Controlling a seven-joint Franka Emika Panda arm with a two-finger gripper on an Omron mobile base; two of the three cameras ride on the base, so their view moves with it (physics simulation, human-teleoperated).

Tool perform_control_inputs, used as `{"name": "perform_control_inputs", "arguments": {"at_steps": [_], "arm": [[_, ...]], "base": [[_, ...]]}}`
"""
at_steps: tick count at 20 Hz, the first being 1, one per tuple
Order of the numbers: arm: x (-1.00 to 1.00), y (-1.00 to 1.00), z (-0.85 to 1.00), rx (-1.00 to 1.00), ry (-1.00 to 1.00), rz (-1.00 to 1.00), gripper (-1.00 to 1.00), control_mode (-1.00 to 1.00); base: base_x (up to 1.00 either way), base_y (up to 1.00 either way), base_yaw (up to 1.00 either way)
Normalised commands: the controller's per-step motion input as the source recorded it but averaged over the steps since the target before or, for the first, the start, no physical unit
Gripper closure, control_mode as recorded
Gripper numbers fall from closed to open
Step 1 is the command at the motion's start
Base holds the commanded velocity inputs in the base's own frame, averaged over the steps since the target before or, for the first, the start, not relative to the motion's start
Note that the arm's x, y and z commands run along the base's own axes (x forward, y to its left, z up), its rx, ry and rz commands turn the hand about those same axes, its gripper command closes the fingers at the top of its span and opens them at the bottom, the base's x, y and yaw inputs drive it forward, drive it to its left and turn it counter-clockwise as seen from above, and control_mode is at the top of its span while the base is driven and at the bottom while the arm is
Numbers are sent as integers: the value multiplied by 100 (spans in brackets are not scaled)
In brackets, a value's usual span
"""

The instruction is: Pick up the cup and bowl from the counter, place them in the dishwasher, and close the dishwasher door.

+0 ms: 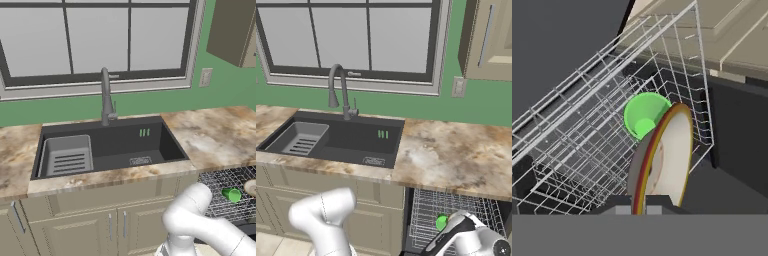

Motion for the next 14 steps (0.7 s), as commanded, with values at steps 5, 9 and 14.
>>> {"name": "perform_control_inputs", "arguments": {"at_steps": [5,9,14], "arm": [[30,-26,-46,0,0,0,100,-100],[24,-26,-47,0,0,0,100,-100],[24,-27,-43,0,0,0,100,-100]], "base": [[0,0,0],[0,0,0],[0,0,0]]}}
